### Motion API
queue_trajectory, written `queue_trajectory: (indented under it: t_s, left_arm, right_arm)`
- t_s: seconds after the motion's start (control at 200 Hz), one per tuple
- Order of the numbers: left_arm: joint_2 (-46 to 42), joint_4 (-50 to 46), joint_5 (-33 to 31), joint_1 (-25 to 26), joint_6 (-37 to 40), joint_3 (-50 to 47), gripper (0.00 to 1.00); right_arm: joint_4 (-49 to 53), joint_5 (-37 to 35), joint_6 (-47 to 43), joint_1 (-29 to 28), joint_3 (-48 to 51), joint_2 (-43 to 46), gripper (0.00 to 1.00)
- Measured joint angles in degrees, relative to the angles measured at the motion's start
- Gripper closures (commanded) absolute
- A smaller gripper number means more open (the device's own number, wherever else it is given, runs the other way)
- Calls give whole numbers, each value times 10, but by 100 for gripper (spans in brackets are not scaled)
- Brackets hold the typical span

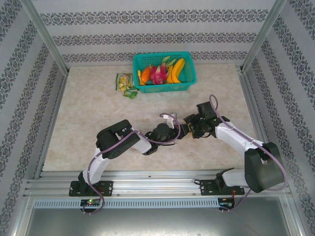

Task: Insert wireless bluetooth earbuds into charging case

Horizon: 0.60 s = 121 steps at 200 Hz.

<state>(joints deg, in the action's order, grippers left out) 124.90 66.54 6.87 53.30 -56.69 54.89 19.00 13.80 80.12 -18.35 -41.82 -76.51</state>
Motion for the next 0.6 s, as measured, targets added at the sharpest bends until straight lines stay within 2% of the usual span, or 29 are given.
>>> queue_trajectory:
  t_s: [0.17,0.41,0.505,0.605]
  left_arm:
    - [3,1,-10,0,-5,-3,87]
    - [-4,-6,-8,-3,-17,-56,87]
    - [-35,-40,25,-15,-18,-78,87]
    - [-97,-101,83,-48,0,-87,87]
  right_arm:
    - [0,14,5,15,-1,2,24]
    - [4,26,-38,93,-24,35,16]
    - [4,29,-80,122,-30,60,14]
    - [-7,39,-129,141,-27,79,15]
